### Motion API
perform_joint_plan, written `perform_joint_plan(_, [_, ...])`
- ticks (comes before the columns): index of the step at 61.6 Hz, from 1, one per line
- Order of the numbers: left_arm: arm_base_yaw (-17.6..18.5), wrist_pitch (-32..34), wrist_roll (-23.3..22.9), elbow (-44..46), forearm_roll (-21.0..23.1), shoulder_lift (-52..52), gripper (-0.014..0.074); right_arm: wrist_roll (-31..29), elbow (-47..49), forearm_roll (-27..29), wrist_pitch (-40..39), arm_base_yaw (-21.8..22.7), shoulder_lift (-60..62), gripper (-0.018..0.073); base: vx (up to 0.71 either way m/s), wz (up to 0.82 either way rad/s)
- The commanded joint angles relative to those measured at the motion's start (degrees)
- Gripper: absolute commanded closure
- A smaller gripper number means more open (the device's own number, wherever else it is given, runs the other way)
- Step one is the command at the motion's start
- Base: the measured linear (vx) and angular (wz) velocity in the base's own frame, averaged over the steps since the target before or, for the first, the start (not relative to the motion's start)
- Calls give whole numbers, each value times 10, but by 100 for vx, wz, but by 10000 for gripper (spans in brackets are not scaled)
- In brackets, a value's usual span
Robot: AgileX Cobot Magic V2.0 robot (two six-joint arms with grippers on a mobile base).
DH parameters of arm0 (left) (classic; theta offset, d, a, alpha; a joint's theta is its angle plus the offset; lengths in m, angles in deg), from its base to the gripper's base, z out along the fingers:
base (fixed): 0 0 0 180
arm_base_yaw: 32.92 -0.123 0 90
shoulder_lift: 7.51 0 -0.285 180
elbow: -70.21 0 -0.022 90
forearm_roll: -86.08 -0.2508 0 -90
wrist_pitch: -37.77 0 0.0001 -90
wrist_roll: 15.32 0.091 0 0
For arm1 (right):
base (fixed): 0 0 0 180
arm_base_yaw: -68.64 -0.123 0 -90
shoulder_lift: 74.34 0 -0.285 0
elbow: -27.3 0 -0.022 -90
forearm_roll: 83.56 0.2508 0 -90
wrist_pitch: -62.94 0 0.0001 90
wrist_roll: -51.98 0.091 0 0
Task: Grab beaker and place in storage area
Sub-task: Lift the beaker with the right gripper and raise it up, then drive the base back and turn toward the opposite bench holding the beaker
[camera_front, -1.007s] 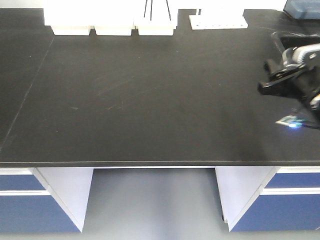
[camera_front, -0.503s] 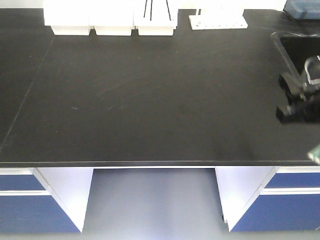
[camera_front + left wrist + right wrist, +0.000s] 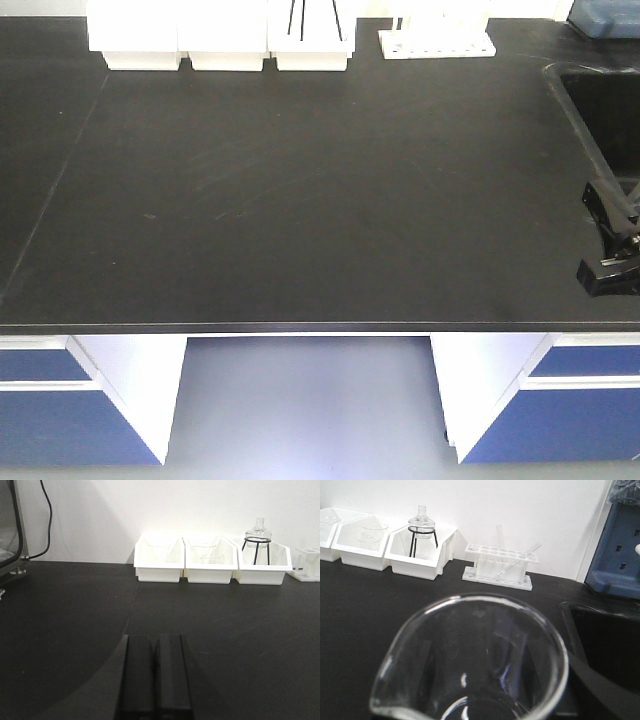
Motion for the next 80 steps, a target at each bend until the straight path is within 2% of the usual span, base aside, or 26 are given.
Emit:
perform_joint_plan(1, [4, 48, -3, -13, 3, -11, 605, 0, 17, 1, -42, 0, 4, 567, 0, 0])
perform_joint_plan(49, [4, 48, -3, -13, 3, -11, 605, 0, 17, 0, -44, 0, 2, 567, -2, 0])
perform_joint_plan(80, [4, 48, -3, -13, 3, -11, 605, 0, 17, 0, -44, 0, 2, 567, -23, 2])
